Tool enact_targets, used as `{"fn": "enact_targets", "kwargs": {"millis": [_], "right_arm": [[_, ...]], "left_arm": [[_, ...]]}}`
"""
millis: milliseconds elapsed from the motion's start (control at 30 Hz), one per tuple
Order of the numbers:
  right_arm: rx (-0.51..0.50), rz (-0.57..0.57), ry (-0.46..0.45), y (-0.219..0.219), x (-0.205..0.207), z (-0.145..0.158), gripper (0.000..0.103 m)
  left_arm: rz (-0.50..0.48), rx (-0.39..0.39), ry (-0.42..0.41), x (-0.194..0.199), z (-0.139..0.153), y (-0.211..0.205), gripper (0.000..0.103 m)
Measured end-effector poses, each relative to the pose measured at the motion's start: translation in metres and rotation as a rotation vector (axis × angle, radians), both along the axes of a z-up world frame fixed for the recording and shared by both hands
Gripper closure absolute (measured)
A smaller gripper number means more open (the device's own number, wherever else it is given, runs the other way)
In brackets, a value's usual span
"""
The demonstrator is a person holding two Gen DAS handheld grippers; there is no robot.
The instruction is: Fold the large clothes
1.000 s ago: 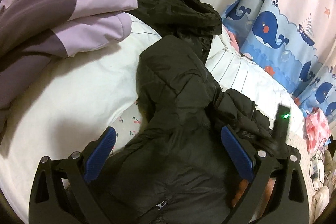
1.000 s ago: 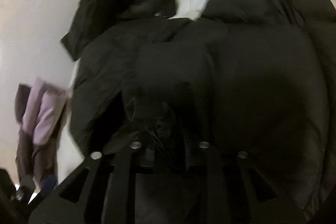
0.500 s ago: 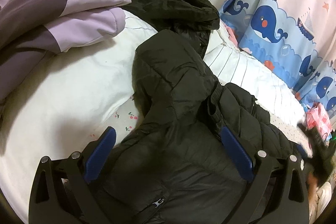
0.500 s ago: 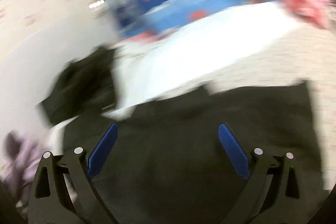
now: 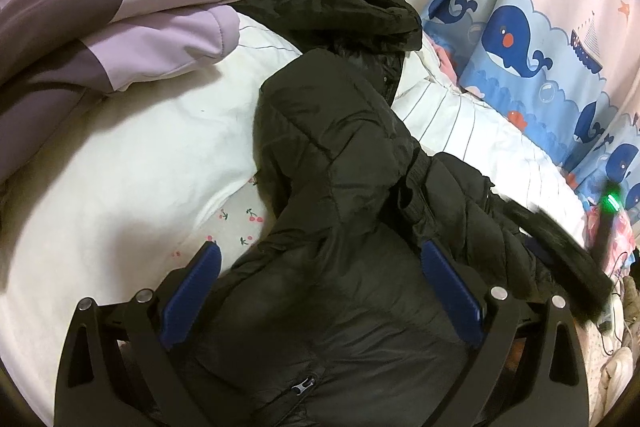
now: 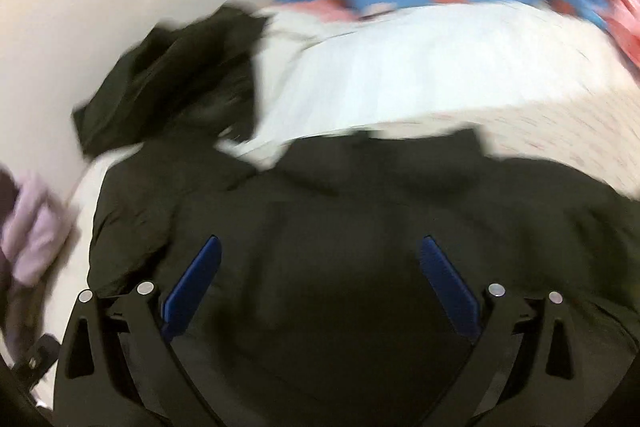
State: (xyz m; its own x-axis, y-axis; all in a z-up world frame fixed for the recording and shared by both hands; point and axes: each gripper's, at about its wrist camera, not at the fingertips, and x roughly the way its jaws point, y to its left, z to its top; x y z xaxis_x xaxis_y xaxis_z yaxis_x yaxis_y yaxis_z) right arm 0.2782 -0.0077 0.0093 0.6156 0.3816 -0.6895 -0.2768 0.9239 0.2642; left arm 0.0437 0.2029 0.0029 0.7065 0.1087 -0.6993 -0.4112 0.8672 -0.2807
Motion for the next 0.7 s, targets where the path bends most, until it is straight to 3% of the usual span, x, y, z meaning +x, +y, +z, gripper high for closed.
{"fn": "enact_targets", "kwargs": {"millis": [67,100,167,200,300,400,567,700], "right_arm": [[-0.065,0.083,0.121,0.043,0.012,-0.036,0.006],[-0.209,0.139,0.219,0.074,0.018,-0.066,0.006],[-0.359,0.186,0.182,0.099,0.011,-0.073,0.006],[-0.342,0.188,0.187,0.097,0.008,-0.067,0.006],[-0.118,0.185,0.203,0.059,-0.012,-0.037,0.006],[-0.054,0.19,0.157,0.013,-0.061,-0.01,0.006],[0.174,0.101,0.205,-0.084,-0.153,0.014,0.006],[0.288,0.074,0.17,-0.129,-0.192,0.025,0.006]], "left_arm": [[-0.001,-0.001,-0.002,0.0,0.0,0.0,0.007],[-0.002,0.0,-0.003,0.0,0.001,0.0,0.007],[-0.002,0.001,-0.005,0.0,0.001,0.001,0.007],[-0.003,0.0,-0.005,-0.001,0.001,0.002,0.007],[-0.001,0.006,-0.015,-0.002,0.004,0.004,0.007],[-0.003,0.07,-0.039,-0.005,0.012,-0.002,0.007],[-0.056,0.212,-0.093,-0.004,0.031,-0.028,0.007],[-0.14,0.368,-0.12,0.043,0.07,-0.058,0.007]]}}
